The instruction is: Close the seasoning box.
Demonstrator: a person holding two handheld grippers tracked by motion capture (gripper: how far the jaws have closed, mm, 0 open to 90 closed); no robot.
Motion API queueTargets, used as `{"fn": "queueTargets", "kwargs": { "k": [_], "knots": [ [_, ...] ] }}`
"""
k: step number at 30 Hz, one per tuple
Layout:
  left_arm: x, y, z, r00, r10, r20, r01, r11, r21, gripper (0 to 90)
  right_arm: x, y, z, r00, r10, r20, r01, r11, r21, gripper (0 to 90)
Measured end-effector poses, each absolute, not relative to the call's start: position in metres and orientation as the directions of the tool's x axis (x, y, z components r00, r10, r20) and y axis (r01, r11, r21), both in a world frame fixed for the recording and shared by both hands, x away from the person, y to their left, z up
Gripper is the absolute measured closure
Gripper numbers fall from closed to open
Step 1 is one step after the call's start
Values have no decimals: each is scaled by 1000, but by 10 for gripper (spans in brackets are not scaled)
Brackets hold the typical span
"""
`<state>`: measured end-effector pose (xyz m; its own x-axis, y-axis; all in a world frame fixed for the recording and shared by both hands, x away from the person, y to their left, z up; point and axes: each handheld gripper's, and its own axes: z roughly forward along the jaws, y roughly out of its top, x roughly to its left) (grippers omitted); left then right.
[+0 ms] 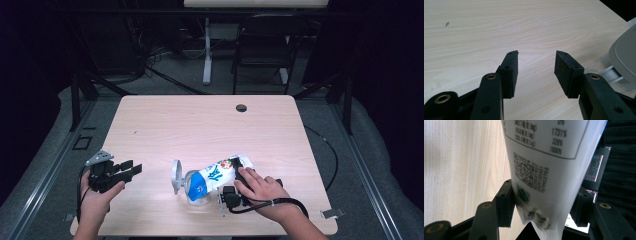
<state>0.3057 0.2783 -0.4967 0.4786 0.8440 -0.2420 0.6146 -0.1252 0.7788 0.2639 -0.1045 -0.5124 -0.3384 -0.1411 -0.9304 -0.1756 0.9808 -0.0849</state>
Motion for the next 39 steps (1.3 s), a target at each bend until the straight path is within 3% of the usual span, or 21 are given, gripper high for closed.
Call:
{"fn": "queueTargets", "kwargs": {
  "k": [39],
  "knots": [
    [306, 280, -498, 476, 845, -244, 619, -124, 776, 541, 263, -103, -510, -327, -163, -931, -166, 980, -113, 457]
  ]
}}
